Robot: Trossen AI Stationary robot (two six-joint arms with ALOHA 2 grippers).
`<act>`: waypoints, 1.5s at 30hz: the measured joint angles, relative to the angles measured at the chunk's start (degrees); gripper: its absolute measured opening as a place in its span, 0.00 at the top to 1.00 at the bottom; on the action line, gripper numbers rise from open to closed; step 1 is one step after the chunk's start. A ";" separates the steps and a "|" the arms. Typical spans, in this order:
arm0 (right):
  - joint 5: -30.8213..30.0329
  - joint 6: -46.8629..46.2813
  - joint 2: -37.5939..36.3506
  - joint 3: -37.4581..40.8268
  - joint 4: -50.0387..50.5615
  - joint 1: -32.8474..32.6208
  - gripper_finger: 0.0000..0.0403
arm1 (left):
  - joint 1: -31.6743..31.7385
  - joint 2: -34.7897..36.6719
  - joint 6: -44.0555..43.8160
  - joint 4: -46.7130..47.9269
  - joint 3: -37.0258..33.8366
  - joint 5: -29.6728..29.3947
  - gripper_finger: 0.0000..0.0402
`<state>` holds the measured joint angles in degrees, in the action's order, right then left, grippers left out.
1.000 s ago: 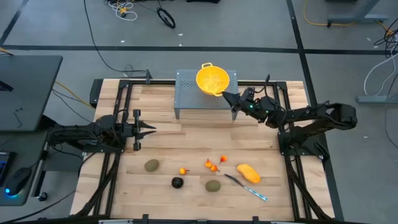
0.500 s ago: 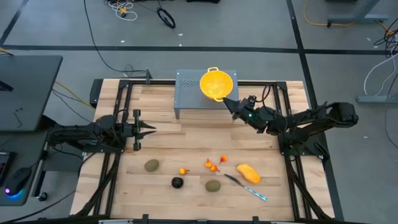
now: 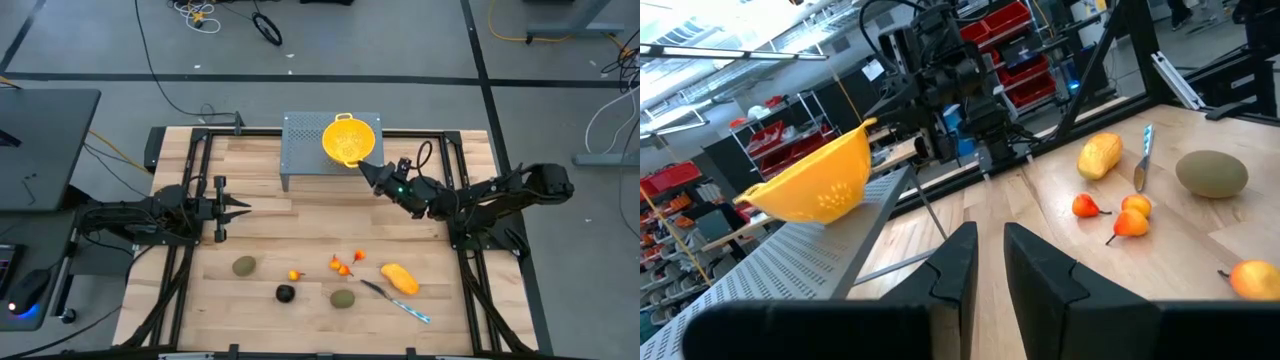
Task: Pick & Place Fruit
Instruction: Put the yellow strainer bowl on the shelf
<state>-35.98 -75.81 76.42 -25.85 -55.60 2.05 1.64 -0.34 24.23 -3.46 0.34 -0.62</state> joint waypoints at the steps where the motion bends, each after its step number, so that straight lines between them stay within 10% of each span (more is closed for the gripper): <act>1: 0.04 0.00 0.00 0.00 0.22 0.24 0.99 | 0.00 -0.01 0.02 0.00 0.01 -0.01 0.84; 45: 3.08 -3.89 0.00 0.00 1.80 0.95 0.71 | -0.01 -0.02 0.02 0.00 0.01 0.00 0.84</act>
<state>-32.91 -79.70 76.42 -25.85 -53.80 3.01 1.63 -0.36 24.25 -3.46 0.35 -0.61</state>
